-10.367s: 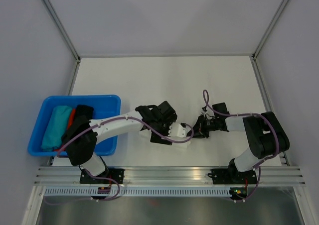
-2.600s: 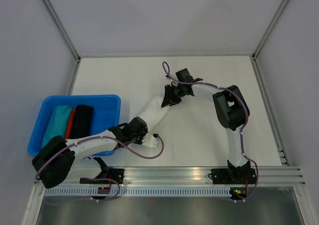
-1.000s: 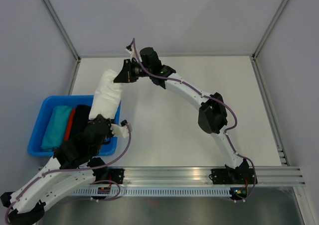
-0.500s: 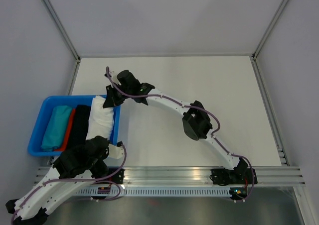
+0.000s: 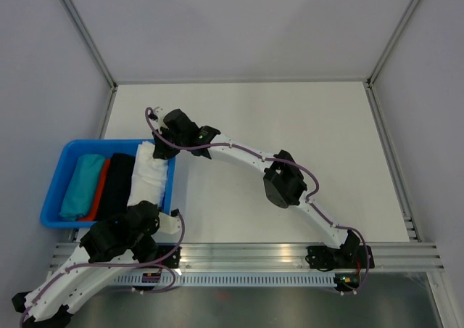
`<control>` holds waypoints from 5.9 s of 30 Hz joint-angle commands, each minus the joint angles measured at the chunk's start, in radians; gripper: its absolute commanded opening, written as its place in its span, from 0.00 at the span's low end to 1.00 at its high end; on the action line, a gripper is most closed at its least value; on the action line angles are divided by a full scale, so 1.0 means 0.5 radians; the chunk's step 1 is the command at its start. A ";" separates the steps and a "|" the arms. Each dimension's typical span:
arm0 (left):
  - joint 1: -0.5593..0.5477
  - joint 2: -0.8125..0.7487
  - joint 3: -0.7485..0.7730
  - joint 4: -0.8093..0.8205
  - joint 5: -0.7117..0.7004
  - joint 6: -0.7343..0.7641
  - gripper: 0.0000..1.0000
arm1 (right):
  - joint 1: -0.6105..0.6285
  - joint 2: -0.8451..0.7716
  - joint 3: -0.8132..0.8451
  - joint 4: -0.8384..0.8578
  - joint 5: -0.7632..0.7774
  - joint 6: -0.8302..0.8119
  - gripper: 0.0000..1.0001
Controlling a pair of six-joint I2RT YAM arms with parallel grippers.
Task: Roll the t-shirts
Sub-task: Place the rolled tshirt into the container
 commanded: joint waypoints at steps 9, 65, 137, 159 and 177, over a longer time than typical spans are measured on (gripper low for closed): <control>-0.010 0.098 -0.067 -0.165 0.443 0.010 0.03 | 0.018 -0.100 -0.002 0.068 0.189 -0.098 0.35; 1.333 2.052 1.620 0.224 1.072 -0.932 0.02 | -0.188 -1.290 -1.026 0.353 0.265 -0.092 0.51; 1.793 2.046 0.957 1.360 0.311 -1.088 0.04 | -0.715 -2.253 -1.846 0.010 0.649 -0.166 0.98; 2.460 2.390 1.298 1.430 0.262 -1.138 0.05 | -1.878 -2.296 -2.395 -0.408 0.551 -0.156 0.98; 2.460 2.329 1.237 1.427 0.437 -1.132 0.07 | -1.878 -2.318 -2.416 -0.371 0.493 -0.163 0.98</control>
